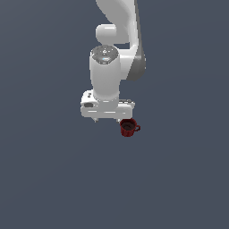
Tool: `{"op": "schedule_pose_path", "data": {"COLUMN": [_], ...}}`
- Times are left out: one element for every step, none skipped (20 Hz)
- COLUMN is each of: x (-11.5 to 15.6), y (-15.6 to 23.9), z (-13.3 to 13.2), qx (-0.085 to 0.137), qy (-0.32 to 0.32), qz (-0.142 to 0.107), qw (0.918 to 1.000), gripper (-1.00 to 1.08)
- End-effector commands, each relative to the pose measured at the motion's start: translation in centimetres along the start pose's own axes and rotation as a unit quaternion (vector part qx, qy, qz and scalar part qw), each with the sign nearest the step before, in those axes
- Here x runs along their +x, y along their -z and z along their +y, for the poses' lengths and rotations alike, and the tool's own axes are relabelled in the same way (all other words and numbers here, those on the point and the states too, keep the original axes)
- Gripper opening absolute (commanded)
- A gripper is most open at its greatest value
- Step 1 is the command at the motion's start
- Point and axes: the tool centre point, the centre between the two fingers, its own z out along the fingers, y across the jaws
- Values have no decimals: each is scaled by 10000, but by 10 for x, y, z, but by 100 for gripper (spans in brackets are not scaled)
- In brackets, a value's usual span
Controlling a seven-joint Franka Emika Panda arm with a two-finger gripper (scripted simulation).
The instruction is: Pick up the object and move it to a goal position.
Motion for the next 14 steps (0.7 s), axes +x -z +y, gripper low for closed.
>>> {"op": "schedule_pose_path", "data": {"x": [0,0,0,-1,-1,-2,-2,-2,-2,-2,-2,-2,-3,-3], "y": [0,0,-1,-3,-5,-7,-7,-8,-7,-7,-8,-8,-9,-10], "z": [0,1,2,5,9,12,14,15,15,14,13,12,11,10], "qx": [0,-2,-6,-15,-26,-38,-48,-54,-53,-46,-36,-20,0,26], "qy": [0,-6,-22,-49,-81,-104,-117,-120,-117,-116,-121,-131,-145,-162], "qz": [0,-1,-3,-7,-13,-19,-23,-26,-25,-22,-19,-13,-6,4], "qw": [10000,10000,10000,10000,10000,9999,9999,9999,9999,9999,9999,9999,9999,9999], "gripper": [28,28,28,28,28,28,28,28,28,28,28,28,28,28]}}
